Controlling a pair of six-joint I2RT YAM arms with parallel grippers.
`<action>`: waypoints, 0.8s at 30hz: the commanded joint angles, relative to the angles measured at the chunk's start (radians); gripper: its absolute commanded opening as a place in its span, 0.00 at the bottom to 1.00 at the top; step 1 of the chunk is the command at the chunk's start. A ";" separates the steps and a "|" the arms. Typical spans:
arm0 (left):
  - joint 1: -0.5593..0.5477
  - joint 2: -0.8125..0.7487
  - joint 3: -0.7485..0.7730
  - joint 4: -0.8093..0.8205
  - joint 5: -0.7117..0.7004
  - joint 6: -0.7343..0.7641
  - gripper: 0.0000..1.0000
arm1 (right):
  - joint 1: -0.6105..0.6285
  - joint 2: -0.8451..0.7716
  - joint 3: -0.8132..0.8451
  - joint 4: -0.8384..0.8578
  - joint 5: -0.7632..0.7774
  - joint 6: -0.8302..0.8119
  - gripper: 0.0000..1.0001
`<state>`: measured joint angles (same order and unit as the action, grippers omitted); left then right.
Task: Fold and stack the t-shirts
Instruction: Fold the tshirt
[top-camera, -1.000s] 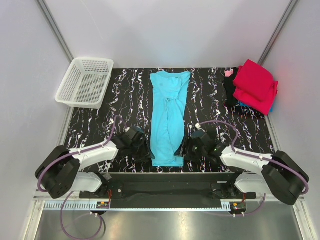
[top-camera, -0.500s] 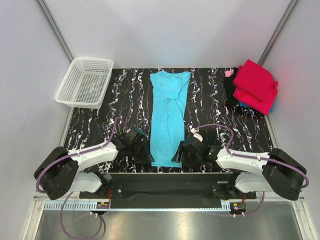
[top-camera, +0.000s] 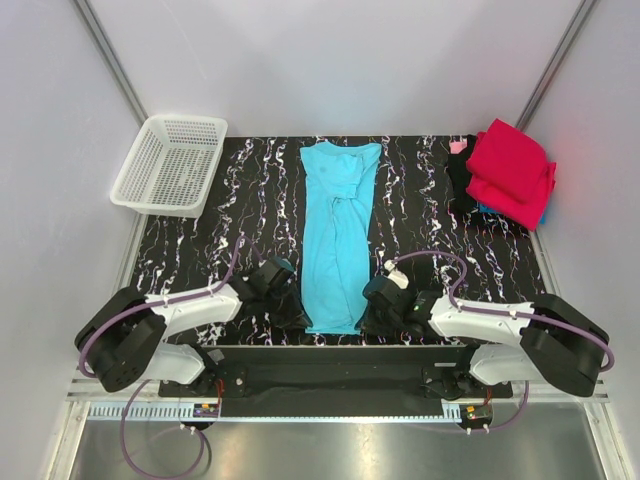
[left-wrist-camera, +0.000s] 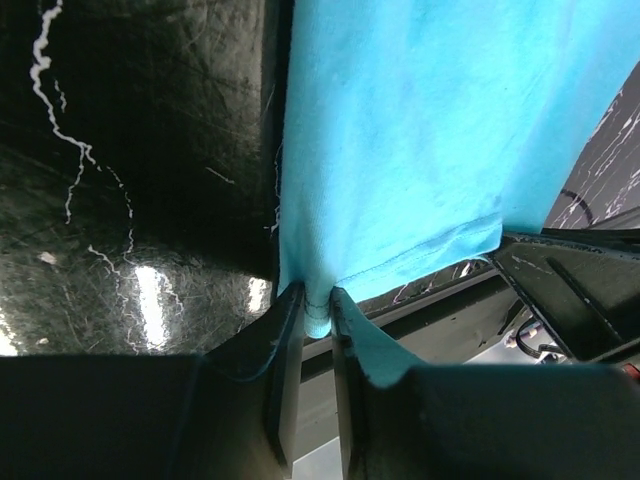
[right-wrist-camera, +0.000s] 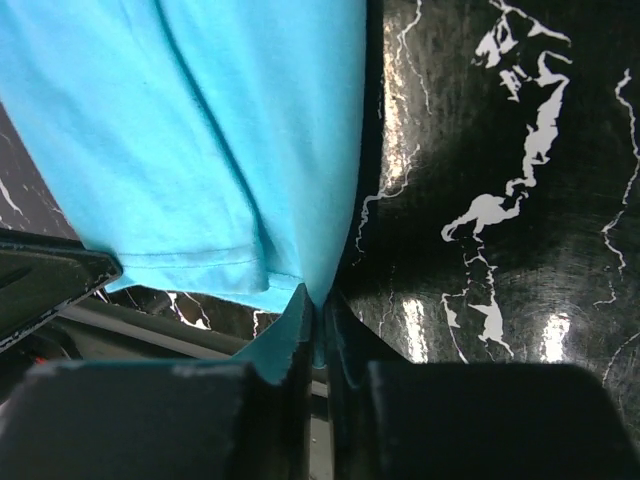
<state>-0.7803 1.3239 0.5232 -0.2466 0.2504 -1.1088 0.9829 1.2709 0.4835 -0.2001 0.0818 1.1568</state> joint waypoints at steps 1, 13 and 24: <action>-0.010 -0.018 -0.012 0.030 0.015 -0.017 0.20 | 0.016 0.033 -0.011 -0.102 0.044 0.007 0.07; -0.028 -0.066 0.000 -0.051 -0.045 -0.017 0.00 | 0.022 0.047 0.006 -0.116 0.038 0.000 0.00; -0.054 -0.135 0.020 -0.135 -0.111 -0.017 0.00 | 0.042 -0.036 0.017 -0.209 0.061 0.027 0.00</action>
<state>-0.8234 1.2247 0.5152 -0.3550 0.1757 -1.1240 1.0080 1.2663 0.5011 -0.2703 0.0906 1.1717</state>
